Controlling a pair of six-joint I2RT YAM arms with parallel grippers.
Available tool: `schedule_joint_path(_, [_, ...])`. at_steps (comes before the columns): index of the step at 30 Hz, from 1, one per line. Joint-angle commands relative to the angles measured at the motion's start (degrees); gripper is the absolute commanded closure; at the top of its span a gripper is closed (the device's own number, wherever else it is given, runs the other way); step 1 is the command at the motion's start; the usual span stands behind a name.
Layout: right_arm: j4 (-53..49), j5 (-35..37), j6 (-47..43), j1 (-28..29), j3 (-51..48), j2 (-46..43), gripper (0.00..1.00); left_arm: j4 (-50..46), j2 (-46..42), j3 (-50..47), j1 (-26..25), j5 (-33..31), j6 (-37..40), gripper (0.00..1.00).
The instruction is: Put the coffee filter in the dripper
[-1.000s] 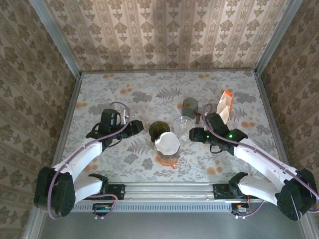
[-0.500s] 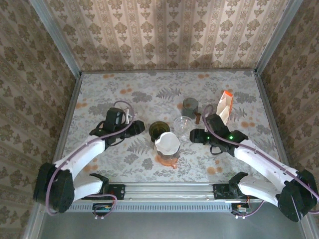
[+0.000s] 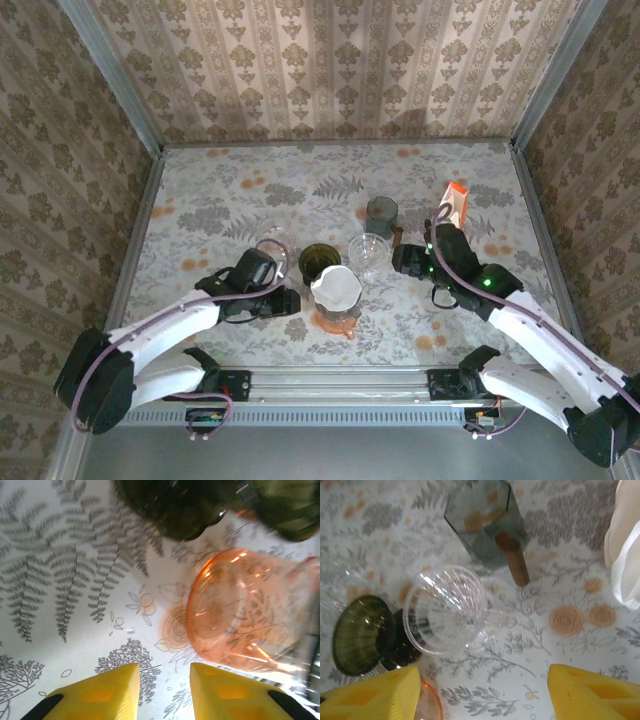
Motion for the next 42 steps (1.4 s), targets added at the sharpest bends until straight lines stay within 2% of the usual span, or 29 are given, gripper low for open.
schedule_joint_path(1, [-3.1, 4.44, -1.46, -0.3, 3.48, -2.51, 0.3, 6.05, 3.35, -1.85, -0.42, 3.01, -3.39, 0.66])
schedule_joint_path(6, [-4.14, 5.09, -2.51, -1.08, 5.62, -4.54, 0.3, 16.67, 6.83, -4.59, -0.98, 5.08, -7.67, 0.65])
schedule_joint_path(13, [-4.51, 5.4, -3.62, -2.74, 7.3, -5.92, 0.3, 23.15, 12.54, -4.43, -3.03, 6.6, -10.16, 0.65])
schedule_joint_path(24, [-4.27, 3.82, -4.24, -4.79, 8.97, -7.5, 0.3, 25.25, 20.66, 1.18, -7.01, 7.0, -10.44, 0.66])
schedule_joint_path(38, [-5.63, 2.12, -5.15, -7.24, 8.07, -10.66, 0.29, 22.19, 32.12, 13.94, -12.65, 8.67, -8.83, 0.66])
schedule_joint_path(42, [-6.03, 1.36, -5.14, -7.69, 7.78, -11.1, 0.29, 22.89, 32.98, 14.24, -12.95, 9.01, -9.34, 0.66])
